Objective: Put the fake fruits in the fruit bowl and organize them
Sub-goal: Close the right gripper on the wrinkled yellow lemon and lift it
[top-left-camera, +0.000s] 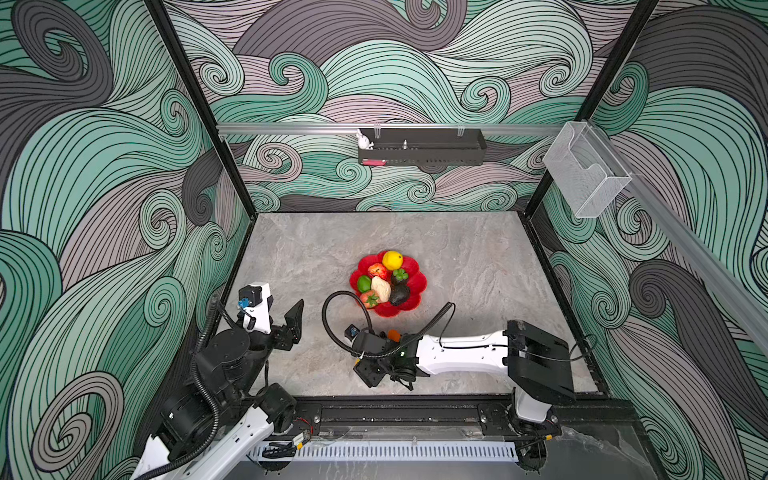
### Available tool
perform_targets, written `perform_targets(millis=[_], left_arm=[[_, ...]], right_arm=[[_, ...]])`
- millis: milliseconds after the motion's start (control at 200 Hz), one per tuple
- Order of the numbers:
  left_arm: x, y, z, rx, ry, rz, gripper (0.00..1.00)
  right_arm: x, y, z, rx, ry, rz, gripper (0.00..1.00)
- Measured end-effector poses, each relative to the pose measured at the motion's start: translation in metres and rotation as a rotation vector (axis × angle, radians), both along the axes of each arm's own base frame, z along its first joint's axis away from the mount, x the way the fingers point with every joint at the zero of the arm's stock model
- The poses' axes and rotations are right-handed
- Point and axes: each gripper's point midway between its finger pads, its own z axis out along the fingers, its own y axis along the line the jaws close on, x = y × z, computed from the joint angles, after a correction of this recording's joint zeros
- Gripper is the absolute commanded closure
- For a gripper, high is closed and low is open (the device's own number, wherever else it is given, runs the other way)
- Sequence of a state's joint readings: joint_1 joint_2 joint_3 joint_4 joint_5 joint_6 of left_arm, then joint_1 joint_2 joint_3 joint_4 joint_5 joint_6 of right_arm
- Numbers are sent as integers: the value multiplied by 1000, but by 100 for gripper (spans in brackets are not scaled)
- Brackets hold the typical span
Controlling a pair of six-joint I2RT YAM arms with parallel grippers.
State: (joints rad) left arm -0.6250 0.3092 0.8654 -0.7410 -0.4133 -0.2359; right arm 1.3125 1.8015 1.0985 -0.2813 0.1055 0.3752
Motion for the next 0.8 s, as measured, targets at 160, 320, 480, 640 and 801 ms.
perform_targets(millis=[160,320,480,640,801], left_arm=[[0,0,0,0,0,-1,24],[0,0,0,0,0,0,24],[0,0,0,1,0,1,23],[0,0,0,1,0,2,23],[0,1,0,1,-1,5,22]], right_arm=[[0,5,-4,-1,16,4,48],[0,6,-3,2,23,7,53],[-1,6,-3,0,26,11,55],[0,6,9,16,12,21,55],[17,3,58,91,-47,18,55]])
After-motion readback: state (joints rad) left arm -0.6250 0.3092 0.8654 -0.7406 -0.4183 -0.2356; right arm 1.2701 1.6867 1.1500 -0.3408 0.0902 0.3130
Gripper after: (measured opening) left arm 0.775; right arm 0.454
